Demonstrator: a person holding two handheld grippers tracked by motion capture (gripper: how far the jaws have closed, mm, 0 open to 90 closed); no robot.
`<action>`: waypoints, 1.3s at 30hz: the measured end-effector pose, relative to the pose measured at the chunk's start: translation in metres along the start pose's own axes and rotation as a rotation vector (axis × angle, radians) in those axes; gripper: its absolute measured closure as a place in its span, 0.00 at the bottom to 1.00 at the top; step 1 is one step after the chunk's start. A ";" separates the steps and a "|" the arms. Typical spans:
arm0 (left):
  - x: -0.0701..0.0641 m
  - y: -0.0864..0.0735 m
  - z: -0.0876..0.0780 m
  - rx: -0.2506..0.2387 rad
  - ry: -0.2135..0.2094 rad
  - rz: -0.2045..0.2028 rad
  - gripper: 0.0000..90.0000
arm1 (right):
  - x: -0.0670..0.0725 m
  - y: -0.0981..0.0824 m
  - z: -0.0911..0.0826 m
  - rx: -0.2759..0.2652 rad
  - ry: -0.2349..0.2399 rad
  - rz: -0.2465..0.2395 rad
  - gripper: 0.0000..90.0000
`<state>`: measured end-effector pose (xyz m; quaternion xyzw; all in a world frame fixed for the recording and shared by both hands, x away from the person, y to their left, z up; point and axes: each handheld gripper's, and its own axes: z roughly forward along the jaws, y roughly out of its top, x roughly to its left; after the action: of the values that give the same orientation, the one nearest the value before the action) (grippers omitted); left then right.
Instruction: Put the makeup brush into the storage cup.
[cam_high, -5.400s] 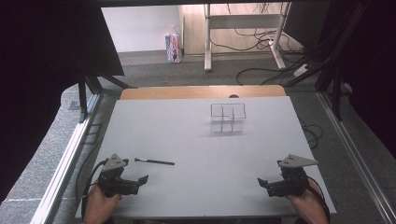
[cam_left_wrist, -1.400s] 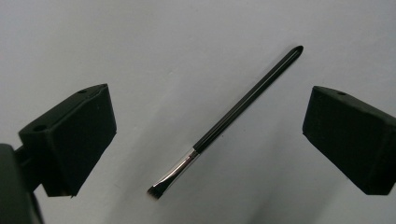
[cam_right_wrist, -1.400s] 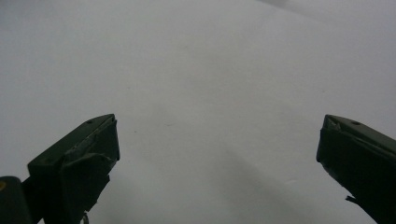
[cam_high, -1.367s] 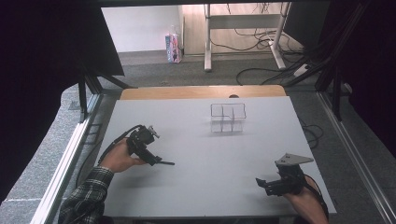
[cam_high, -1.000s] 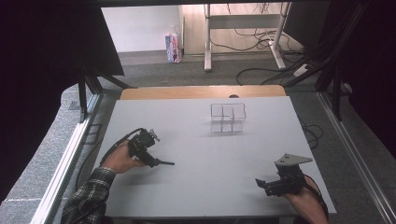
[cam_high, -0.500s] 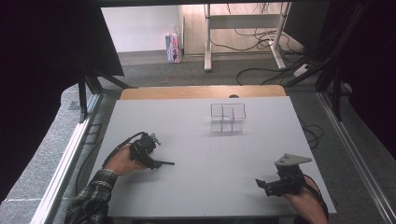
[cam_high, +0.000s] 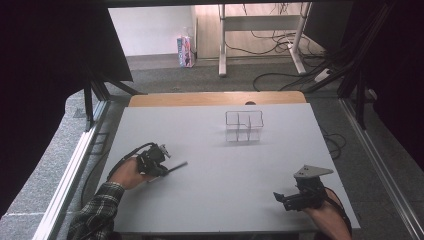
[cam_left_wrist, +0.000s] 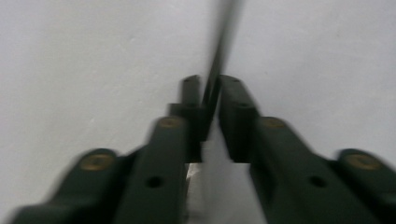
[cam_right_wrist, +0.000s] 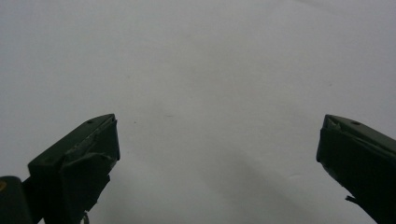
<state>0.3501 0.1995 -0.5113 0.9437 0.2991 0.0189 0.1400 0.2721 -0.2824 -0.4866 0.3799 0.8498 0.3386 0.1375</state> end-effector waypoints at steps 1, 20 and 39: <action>0.000 -0.001 0.000 -0.011 -0.001 -0.005 0.93 | 0.000 0.000 0.000 0.002 0.001 -0.001 0.00; -0.012 -0.007 -0.021 -0.145 -0.038 -0.052 0.93 | -0.001 0.000 -0.001 -0.002 0.001 -0.006 0.00; -0.047 -0.003 -0.038 -0.264 -0.042 0.005 0.93 | -0.002 0.001 -0.003 -0.021 -0.005 -0.020 0.00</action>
<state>0.3059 0.1847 -0.4729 0.9180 0.2889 0.0388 0.2690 0.2725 -0.2846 -0.4837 0.3707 0.8496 0.3452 0.1473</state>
